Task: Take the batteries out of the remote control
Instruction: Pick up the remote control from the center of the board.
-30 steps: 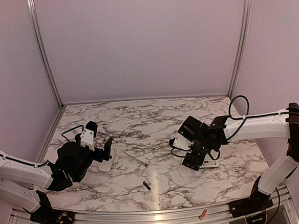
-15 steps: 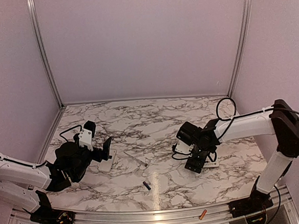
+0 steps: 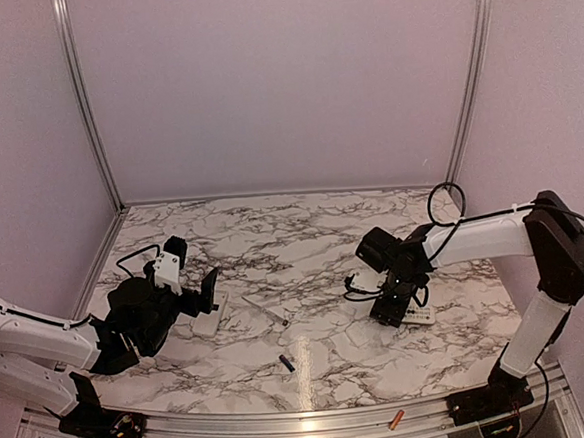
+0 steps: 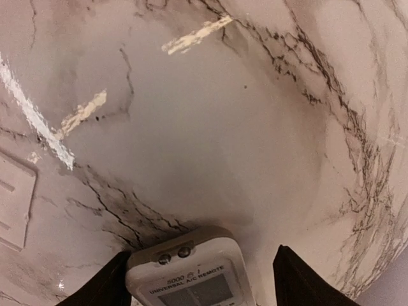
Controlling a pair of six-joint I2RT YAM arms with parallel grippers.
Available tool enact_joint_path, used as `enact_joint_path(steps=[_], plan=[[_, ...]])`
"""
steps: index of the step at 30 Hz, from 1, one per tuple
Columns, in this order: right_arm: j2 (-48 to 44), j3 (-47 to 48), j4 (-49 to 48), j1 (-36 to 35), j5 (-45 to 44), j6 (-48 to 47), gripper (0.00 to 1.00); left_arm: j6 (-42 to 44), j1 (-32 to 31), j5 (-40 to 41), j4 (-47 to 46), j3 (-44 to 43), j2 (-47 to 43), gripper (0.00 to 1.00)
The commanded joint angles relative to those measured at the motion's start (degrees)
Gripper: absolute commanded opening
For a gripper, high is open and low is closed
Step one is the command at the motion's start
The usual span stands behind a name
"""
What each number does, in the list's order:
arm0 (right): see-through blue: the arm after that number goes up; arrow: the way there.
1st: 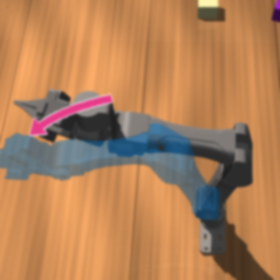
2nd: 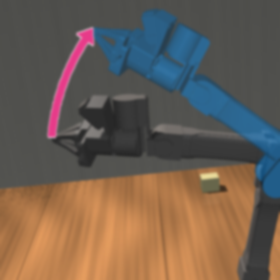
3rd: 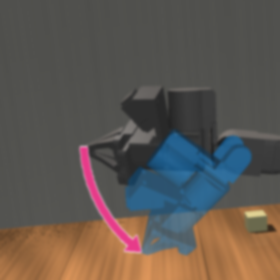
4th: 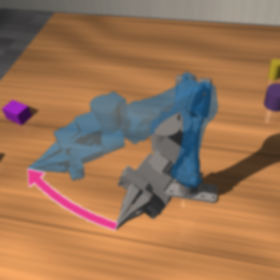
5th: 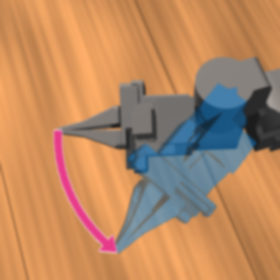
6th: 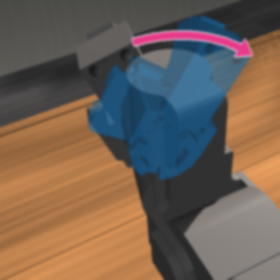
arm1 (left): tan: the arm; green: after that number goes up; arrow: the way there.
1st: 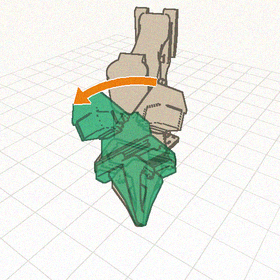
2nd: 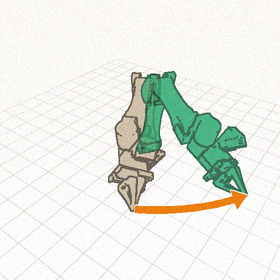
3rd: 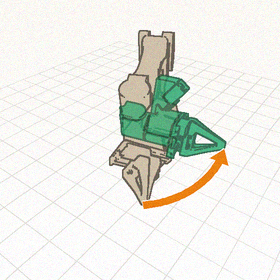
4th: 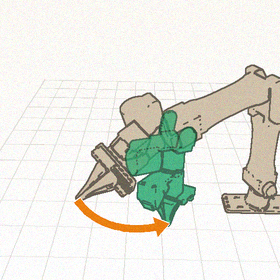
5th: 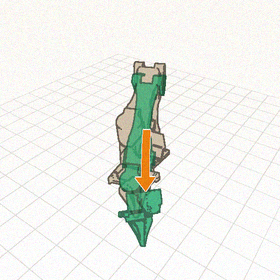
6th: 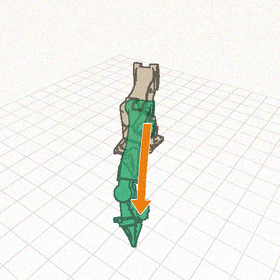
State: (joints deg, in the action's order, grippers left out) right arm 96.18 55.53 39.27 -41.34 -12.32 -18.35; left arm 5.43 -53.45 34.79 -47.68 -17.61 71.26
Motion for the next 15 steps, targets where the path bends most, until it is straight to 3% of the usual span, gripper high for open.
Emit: enact_joint_path(steps=[1, 12, 15], plan=[[3.32, 2.15, 0.27, 2.25, 4.95, -1.59, 0.70, 0.46, 0.29, -0.07, -0.31, 0.29, -0.02, 0.95], [5.48, 5.44, 1.17, 2.86, 7.56, -1.74, 0.53, 1.01, 0.36, 0.30, -0.66, 0.13, 0.72, 0.95], [4.59, 5.36, 2.11, 2.87, 5.78, -1.11, 0.59, 1.07, 0.33, 0.37, -0.66, 0.18, 0.71, 0.95]])
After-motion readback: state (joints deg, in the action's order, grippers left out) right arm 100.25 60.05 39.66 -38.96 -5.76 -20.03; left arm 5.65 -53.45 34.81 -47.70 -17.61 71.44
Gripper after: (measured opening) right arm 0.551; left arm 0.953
